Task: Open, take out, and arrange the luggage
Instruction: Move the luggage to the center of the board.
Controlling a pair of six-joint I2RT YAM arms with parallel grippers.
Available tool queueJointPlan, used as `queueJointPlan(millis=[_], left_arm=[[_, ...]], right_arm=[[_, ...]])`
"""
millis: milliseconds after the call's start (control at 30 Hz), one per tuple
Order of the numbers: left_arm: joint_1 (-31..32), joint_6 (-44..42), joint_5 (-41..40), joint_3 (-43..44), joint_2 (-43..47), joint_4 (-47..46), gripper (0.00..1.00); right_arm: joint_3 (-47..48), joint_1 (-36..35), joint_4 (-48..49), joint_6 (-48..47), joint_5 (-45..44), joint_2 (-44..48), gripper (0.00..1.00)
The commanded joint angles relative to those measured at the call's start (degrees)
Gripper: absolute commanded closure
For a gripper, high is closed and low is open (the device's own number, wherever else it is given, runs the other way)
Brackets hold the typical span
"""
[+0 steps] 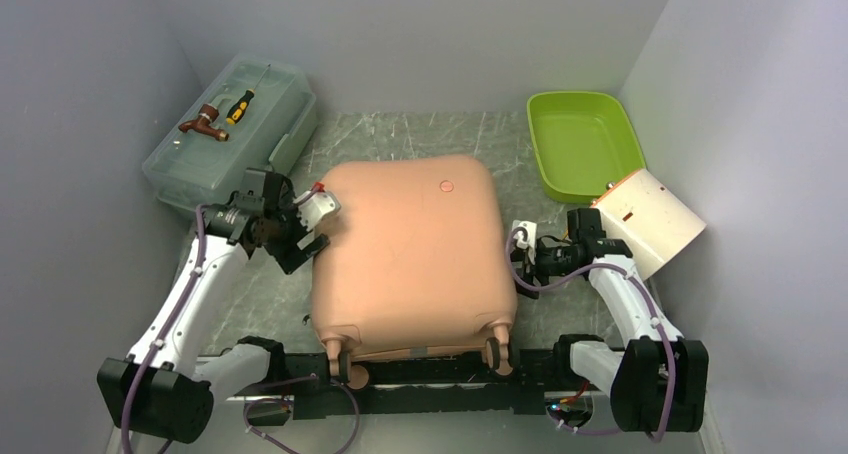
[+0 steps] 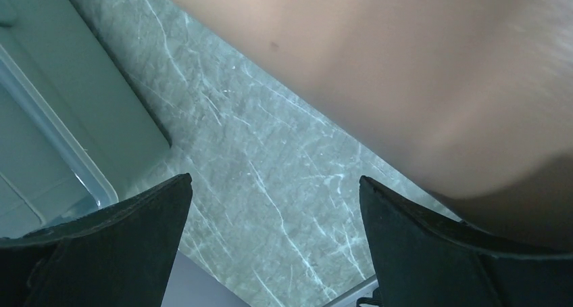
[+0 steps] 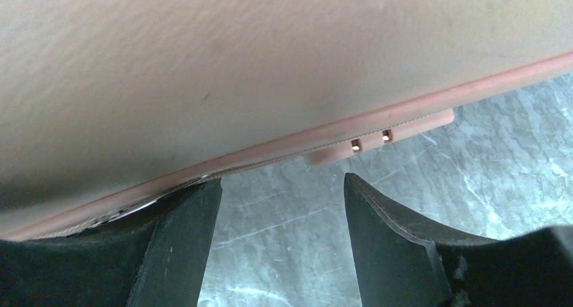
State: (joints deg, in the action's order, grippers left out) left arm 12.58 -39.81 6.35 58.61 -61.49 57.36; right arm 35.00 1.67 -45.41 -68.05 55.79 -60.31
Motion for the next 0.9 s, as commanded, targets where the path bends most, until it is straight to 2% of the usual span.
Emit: queueJointPlan(millis=[0, 167, 400, 500, 700, 867], left_arm=[[2.27, 7.39, 7.34, -2.59, -9.84, -10.83, 0.0], [2.27, 10.88, 6.25, 4.19, -20.06, -18.26, 0.01], [2.27, 12.95, 13.0, 18.34, -33.69, -17.07, 0.01], [2.27, 13.48, 15.06, 22.24, -37.57, -17.05, 0.0], [2.36, 15.75, 16.31, 29.29, -44.19, -18.51, 0.0], [2.36, 17.06, 15.17, 33.66, -48.71, -18.95, 0.0]], right_arm=[[2.96, -4.1, 8.51, 8.68, 5.76, -1.45, 0.31], [3.97, -7.25, 16.25, 15.86, 4.87, -4.51, 0.33], [8.67, -11.61, 23.89, 25.64, 5.6, -10.18, 0.35], [9.58, -12.91, 30.46, 31.28, 4.68, -11.5, 0.35], [11.13, -15.38, 44.24, 41.84, -1.88, -16.24, 0.35], [14.81, -15.56, 51.72, 48.05, -7.3, -21.93, 0.35]])
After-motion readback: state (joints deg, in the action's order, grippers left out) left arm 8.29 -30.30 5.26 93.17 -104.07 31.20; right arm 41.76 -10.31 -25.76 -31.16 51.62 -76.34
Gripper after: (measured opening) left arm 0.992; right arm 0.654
